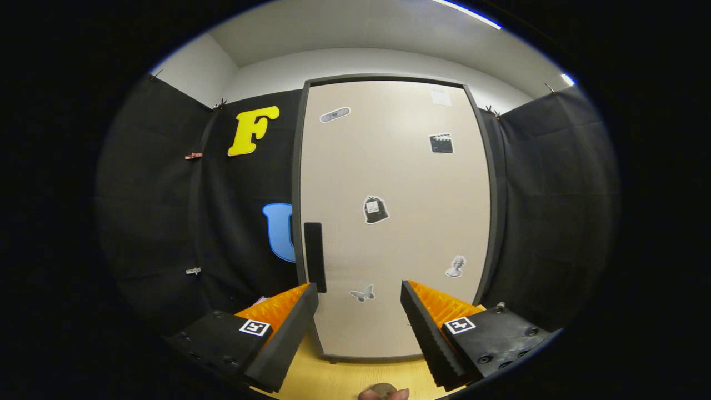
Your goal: Open the shoe cabinet door, grab the shoes and put them into the shoe cabinet, then close the shoe cabinet door.
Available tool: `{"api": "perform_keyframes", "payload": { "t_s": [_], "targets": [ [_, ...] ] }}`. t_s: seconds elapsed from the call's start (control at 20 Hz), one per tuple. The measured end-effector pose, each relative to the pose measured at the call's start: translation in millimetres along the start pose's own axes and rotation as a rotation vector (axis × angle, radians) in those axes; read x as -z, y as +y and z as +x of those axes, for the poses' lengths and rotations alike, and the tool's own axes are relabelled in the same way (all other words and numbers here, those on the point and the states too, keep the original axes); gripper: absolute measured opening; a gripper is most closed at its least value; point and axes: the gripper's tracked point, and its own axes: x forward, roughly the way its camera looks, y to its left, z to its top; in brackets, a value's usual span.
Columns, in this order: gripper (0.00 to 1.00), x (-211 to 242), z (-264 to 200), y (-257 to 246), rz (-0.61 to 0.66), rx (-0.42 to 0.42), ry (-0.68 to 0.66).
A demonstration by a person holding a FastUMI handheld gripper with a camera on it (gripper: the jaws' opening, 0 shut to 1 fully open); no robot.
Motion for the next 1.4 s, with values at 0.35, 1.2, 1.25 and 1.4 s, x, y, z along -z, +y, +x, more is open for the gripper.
{"api": "perform_keyframes", "payload": {
  "t_s": [0.35,1.2,1.25,1.4],
  "targets": [
    [0.97,28.0,54.3,49.8,0.025,-0.042,0.051],
    [0.59,36.0,154.0,54.0,0.03,0.088,0.031],
    [0.4,35.1,151.2,55.2,0.034,0.092,0.027],
    [0.33,35.5,153.8,54.3,0.0,0.077,0.016]
  ]
}}
